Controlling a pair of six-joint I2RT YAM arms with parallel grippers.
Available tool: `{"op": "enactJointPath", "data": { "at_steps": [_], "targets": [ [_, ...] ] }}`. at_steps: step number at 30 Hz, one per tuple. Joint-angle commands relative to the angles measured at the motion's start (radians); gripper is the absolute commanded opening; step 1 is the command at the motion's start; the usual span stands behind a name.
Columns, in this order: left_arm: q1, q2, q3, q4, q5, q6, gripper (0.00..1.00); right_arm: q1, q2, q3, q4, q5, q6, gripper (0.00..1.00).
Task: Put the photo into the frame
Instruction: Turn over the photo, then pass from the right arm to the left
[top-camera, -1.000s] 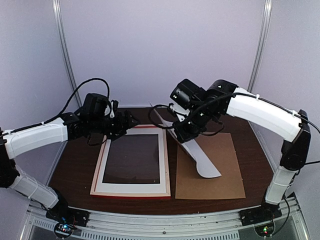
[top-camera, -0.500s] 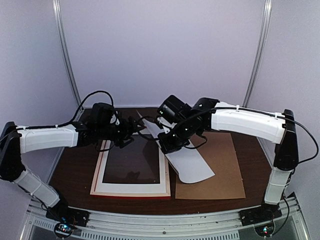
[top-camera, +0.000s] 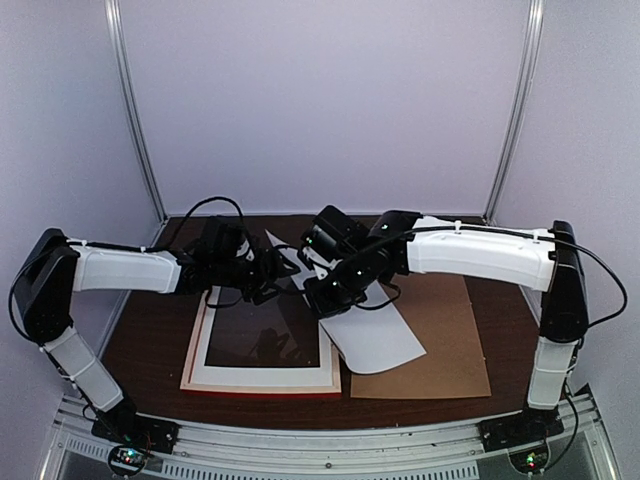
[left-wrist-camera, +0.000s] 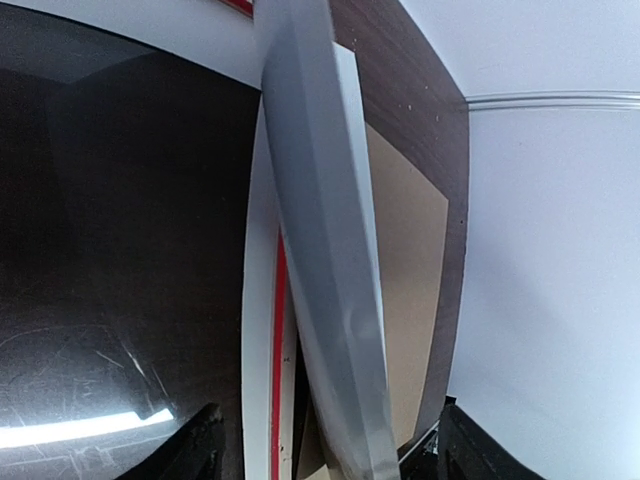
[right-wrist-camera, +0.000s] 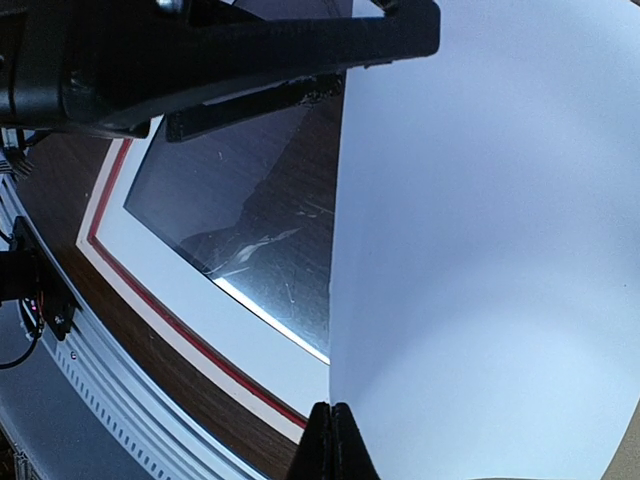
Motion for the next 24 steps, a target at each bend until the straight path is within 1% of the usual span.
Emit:
{"op": "enactJointPath", "data": {
  "at_steps": [1, 6, 10, 17, 22, 24],
  "targets": [
    [0.008, 0.029, 0.037, 0.053, 0.035, 0.003, 0.70, 0.010, 0.025, -0.013, 0.027, -0.003, 0.014, 0.00],
    [0.008, 0.055, 0.033, 0.058, 0.038, 0.007, 0.60, 0.016, 0.043, -0.014, 0.039, -0.009, 0.018, 0.00],
    [0.008, 0.075, 0.023, 0.093, 0.047, -0.003, 0.43, 0.020, 0.054, -0.013, 0.045, -0.014, 0.023, 0.00],
    [0.008, 0.094, 0.020, 0.104, 0.049, 0.003, 0.25, 0.023, 0.062, -0.013, 0.056, -0.023, 0.028, 0.00],
    [0.008, 0.099, 0.017, 0.109, 0.050, 0.006, 0.18, 0.023, 0.064, -0.011, 0.061, -0.029, 0.028, 0.00],
    [0.008, 0.100, 0.017, 0.110, 0.050, 0.011, 0.14, 0.023, 0.065, -0.012, 0.064, -0.032, 0.029, 0.01]
  ]
}}
